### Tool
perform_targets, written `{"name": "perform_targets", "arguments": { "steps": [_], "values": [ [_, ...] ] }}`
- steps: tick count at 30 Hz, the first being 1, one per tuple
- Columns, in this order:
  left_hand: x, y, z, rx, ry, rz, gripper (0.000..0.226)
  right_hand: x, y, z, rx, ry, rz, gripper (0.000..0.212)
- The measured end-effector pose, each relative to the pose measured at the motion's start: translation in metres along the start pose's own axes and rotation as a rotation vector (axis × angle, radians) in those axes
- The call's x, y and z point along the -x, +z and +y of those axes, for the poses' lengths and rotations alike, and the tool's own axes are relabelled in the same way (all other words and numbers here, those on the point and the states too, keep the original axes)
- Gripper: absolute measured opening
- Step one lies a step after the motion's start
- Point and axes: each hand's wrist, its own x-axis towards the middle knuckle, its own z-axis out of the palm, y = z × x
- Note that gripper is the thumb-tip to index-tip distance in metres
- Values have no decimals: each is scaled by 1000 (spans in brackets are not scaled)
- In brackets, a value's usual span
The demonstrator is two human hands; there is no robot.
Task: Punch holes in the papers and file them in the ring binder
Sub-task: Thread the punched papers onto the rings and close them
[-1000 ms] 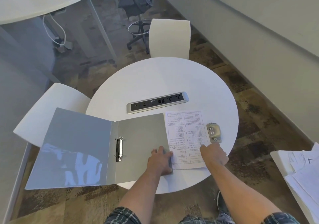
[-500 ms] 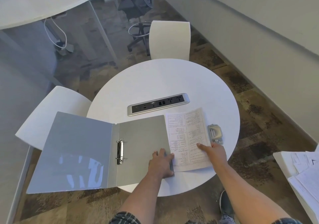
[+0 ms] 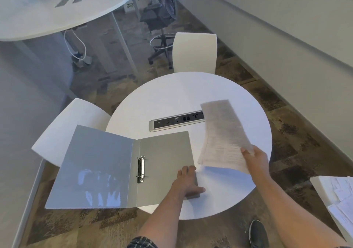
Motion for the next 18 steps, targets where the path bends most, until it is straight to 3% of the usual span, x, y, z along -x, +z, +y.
{"name": "perform_targets", "arguments": {
  "steps": [3, 6, 9, 18],
  "values": [
    [7, 1, -10, -3, -150, 140, 118, 4, -2, -6, -139, -4, -30, 5],
    [10, 9, -31, 71, -290, 50, 137, 12, 3, -10, -204, 5, -90, 6],
    [13, 18, -47, 3, -236, -52, 142, 18, 12, -5, -236, 39, -159, 18],
    [6, 20, -13, -112, -217, -242, 134, 31, 28, -2, -168, 119, -387, 17]
  ]
}}
